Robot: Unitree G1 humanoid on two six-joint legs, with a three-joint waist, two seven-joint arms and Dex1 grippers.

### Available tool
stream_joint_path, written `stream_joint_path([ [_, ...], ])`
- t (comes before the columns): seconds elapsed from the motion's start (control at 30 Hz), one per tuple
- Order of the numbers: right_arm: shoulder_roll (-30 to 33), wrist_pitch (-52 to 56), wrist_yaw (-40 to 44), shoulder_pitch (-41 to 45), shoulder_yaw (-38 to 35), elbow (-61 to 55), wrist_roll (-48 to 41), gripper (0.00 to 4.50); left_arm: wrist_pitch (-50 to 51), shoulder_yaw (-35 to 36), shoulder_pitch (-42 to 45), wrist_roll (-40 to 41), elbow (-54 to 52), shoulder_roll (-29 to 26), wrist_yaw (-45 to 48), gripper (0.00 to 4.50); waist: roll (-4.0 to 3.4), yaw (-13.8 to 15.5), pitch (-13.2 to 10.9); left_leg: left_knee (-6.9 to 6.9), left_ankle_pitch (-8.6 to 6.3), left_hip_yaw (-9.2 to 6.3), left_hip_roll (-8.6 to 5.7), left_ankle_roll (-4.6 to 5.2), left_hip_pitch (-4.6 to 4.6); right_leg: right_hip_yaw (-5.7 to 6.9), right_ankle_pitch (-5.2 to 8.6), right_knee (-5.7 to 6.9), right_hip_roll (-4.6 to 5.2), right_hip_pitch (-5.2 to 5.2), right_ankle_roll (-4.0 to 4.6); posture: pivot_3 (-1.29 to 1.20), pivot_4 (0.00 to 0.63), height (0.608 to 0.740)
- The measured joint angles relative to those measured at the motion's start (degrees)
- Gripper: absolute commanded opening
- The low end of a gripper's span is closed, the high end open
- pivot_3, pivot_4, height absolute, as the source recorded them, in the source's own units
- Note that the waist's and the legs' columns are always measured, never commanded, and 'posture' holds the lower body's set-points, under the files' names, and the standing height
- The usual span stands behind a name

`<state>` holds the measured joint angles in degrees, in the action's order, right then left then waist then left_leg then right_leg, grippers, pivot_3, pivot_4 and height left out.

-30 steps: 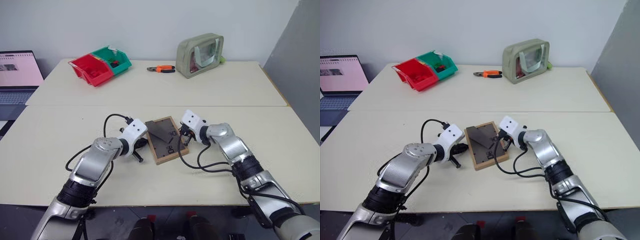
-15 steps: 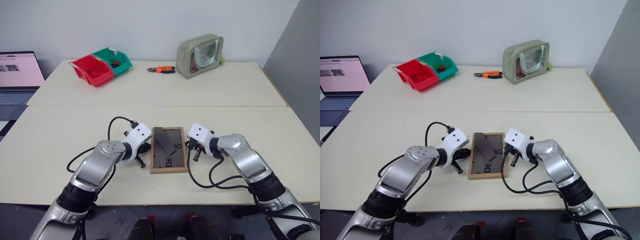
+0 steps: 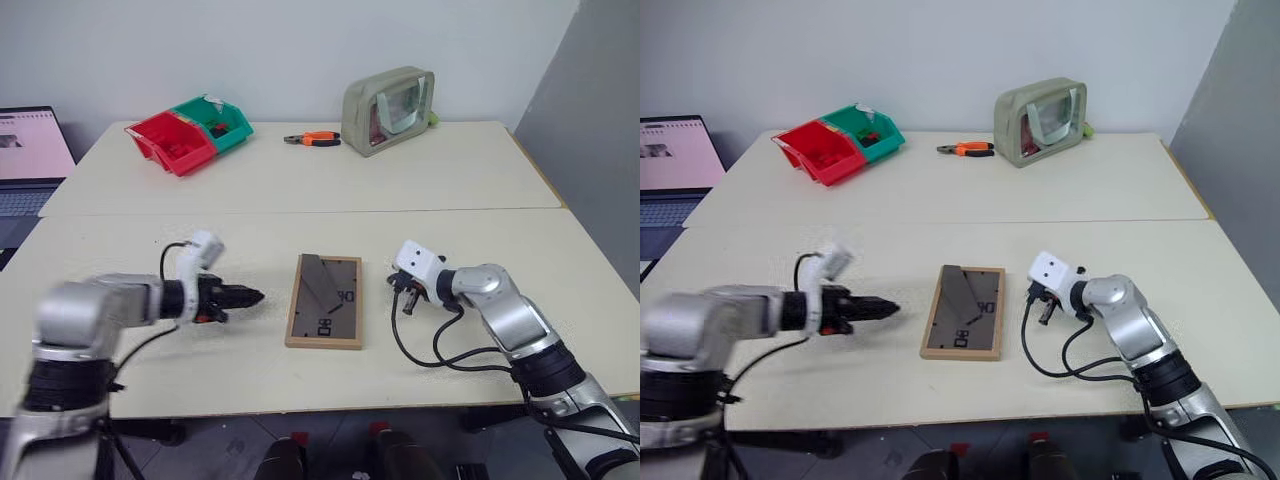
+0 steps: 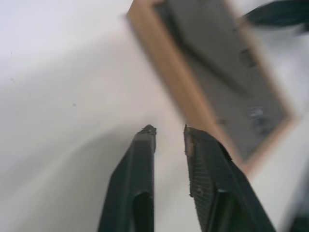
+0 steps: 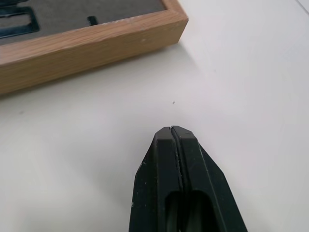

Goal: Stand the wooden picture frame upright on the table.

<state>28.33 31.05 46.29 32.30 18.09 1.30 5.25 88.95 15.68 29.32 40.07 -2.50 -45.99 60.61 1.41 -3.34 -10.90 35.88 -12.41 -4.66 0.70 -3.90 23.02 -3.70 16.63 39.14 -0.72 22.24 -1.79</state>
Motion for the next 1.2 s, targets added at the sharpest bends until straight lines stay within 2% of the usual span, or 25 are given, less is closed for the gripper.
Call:
stream_joint_path([
  [0.13, -0.36, -0.55, 0.62, -0.34, 0.09, -0.31, -0.48, 0.00, 3.20, -1.00, -0.28, 6.80, 7.77, 0.30, -1.26, 2.74, 0.02, 0.09, 0.00, 0.04, 0.00, -0.02, 0.03, 0.00, 0.02, -0.01, -0.09, 0.01, 0.06, 0.00, 0.14, 0.00, 0.150, 0.740],
  [0.37, -2.63, 2.04, 1.13, -1.92, 3.07, -4.77, -1.07, 0.00, 1.80, -6.70, -3.86, 7.71, 7.68, 3.49, -3.57, 4.29, 0.01, 0.16, 0.01, 0.01, 0.00, -0.02, 0.08, -0.02, -0.01, -0.07, -0.15, 0.06, 0.08, 0.02, 0.25, 0.00, 0.150, 0.740],
  [0.43, -2.63, 3.00, 0.88, -2.43, 3.39, -5.80, -0.98, 0.00, -0.05, -8.24, -3.94, 7.18, 8.87, 3.49, -3.58, 4.48, 0.01, 0.18, 0.01, 0.02, 0.00, 0.00, 0.06, -0.01, -0.04, -0.08, -0.15, 0.09, 0.08, 0.02, 0.25, 0.00, 0.150, 0.740],
  [0.67, -6.97, 6.28, -3.19, -2.32, 4.96, -6.28, 0.35, 0.00, -7.80, -11.99, -3.57, 5.22, 12.37, 7.98, -2.59, 4.48, -0.32, 0.79, 0.27, 0.05, 0.01, 0.03, 0.00, -0.01, -0.10, -0.10, -0.14, 0.09, 0.22, -0.08, 0.24, 0.00, 0.150, 0.740],
  [0.9, -9.42, 8.99, -6.13, -2.05, 5.51, -6.23, 0.43, 0.00, -10.82, -11.79, -3.15, 4.99, 11.89, 16.17, -6.14, 4.48, -0.36, 2.36, 0.40, 0.13, 0.02, 0.00, -0.22, 0.02, -0.10, -0.04, -0.18, -0.07, 0.57, -0.27, 0.06, 0.00, 0.150, 0.740],
  [1.0, -9.39, 10.08, -6.71, -2.61, 5.53, -7.21, 0.30, 0.00, -10.32, -10.77, -3.31, 5.16, 11.24, 17.44, -8.26, 4.02, -0.36, 2.29, 0.41, 0.12, 0.02, 0.00, -0.21, 0.02, -0.12, -0.03, -0.18, -0.07, 0.59, -0.28, 0.05, 0.00, 0.150, 0.740],
  [1.2, -8.76, 10.74, -7.71, -3.07, 4.82, -7.94, 0.10, 0.00, -8.00, -7.98, -4.15, 6.18, 10.99, 17.57, -11.36, 2.76, -0.34, 1.43, 0.39, 0.09, 0.02, 0.00, -0.14, 0.02, -0.10, -0.02, -0.18, -0.06, 0.53, -0.22, 0.05, 0.00, 0.150, 0.740],
])
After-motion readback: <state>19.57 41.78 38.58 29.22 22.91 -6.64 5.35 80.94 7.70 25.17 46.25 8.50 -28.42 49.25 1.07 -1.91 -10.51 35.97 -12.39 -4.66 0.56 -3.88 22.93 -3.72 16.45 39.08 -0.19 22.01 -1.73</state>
